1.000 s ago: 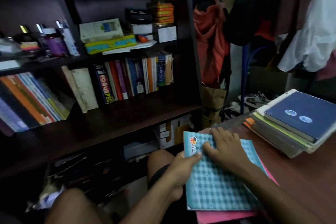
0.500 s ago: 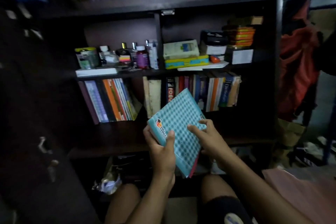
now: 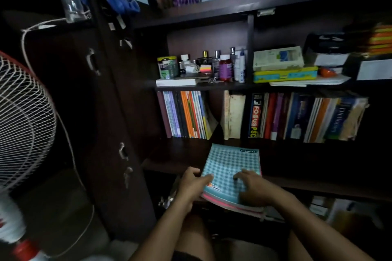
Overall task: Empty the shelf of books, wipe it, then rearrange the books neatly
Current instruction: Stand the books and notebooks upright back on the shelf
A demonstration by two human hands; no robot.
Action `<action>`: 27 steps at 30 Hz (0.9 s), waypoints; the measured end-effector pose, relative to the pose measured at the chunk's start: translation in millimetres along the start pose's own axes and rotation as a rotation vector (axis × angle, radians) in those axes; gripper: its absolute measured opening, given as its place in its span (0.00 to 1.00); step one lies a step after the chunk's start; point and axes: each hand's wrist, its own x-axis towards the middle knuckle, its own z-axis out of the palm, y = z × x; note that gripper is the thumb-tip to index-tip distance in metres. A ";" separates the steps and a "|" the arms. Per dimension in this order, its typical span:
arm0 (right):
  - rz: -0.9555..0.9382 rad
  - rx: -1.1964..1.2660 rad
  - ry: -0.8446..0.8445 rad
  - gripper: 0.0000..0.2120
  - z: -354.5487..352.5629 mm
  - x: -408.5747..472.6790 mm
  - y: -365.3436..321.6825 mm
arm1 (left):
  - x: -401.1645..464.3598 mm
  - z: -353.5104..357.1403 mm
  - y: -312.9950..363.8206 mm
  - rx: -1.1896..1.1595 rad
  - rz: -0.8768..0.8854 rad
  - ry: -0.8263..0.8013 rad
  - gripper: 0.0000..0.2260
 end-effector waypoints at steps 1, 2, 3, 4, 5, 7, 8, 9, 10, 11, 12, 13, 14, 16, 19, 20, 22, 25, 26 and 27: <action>-0.018 -0.006 -0.005 0.28 -1.4 5.1 2.3 | -0.4 -0.7 -0.1 0.073 0.021 -0.035 0.14; -0.024 -0.014 -0.007 0.27 -2.0 6.8 3.7 | 0.2 -0.6 -1.0 0.143 0.057 -0.054 0.10; -0.030 -0.029 -0.001 0.27 -2.7 8.6 3.8 | 0.4 -1.5 -0.7 0.206 0.099 -0.043 0.07; -0.032 -0.039 0.010 0.27 -3.1 9.9 3.4 | 1.1 -2.0 -1.1 0.249 0.131 -0.026 0.04; -0.039 -0.044 0.023 0.27 -3.5 11.3 2.1 | 1.6 -3.3 -1.6 0.254 0.160 -0.008 0.02; -0.054 -0.047 0.050 0.27 -3.2 18.0 -2.9 | 2.3 -7.8 -5.1 0.245 0.205 0.044 0.04; -0.063 -0.042 0.052 0.28 -3.3 22.6 -6.5 | 3.5 -11.2 -6.9 0.255 0.230 0.088 0.05; -0.073 -0.034 0.044 0.29 -1.9 26.8 -9.2 | 5.1 -14.3 -8.8 0.266 0.257 0.131 0.05; -0.095 -0.030 0.033 0.31 -0.2 31.5 -12.3 | 5.0 -18.2 -9.2 0.261 0.284 0.172 0.06; -0.120 -0.033 0.021 0.33 2.1 37.9 -15.8 | 5.9 -23.9 -9.5 0.237 0.302 0.209 0.06; -0.137 -0.046 0.013 0.35 4.8 43.2 -18.4 | 5.6 -29.6 -9.7 0.211 0.326 0.247 0.07; -0.146 -0.069 0.020 0.35 7.5 51.6 -19.3 | 7.5 -36.4 -10.3 0.186 0.350 0.302 0.07; -0.138 -0.094 0.033 0.35 9.1 58.7 -18.7 | 8.1 -42.9 -10.8 0.148 0.376 0.361 0.08; -0.119 -0.153 0.050 0.32 7.2 73.6 -20.4 | 13.3 -57.1 -15.6 0.009 0.417 0.449 0.11; -0.126 -0.324 0.011 0.30 -6.2 93.5 -29.0 | 26.9 -77.9 -20.3 -0.210 0.464 0.427 0.18; -0.123 -0.407 -0.010 0.31 -13.1 100.0 -33.9 | 31.9 -83.4 -19.9 -0.236 0.472 0.423 0.20; -0.138 -0.540 -0.011 0.35 -30.2 118.1 -49.5 | 44.1 -91.1 -15.9 -0.222 0.480 0.485 0.22; -0.250 -0.619 0.047 0.37 -61.4 142.1 -85.8 | 64.9 -92.5 -6.6 -0.159 0.524 0.615 0.23; -0.291 -0.648 0.064 0.37 -71.7 152.9 -98.4 | 75.2 -92.8 -3.9 -0.147 0.542 0.636 0.26; -0.320 -0.685 0.077 0.36 -80.5 160.1 -109.9 | 84.9 -92.6 -2.4 -0.128 0.539 0.637 0.31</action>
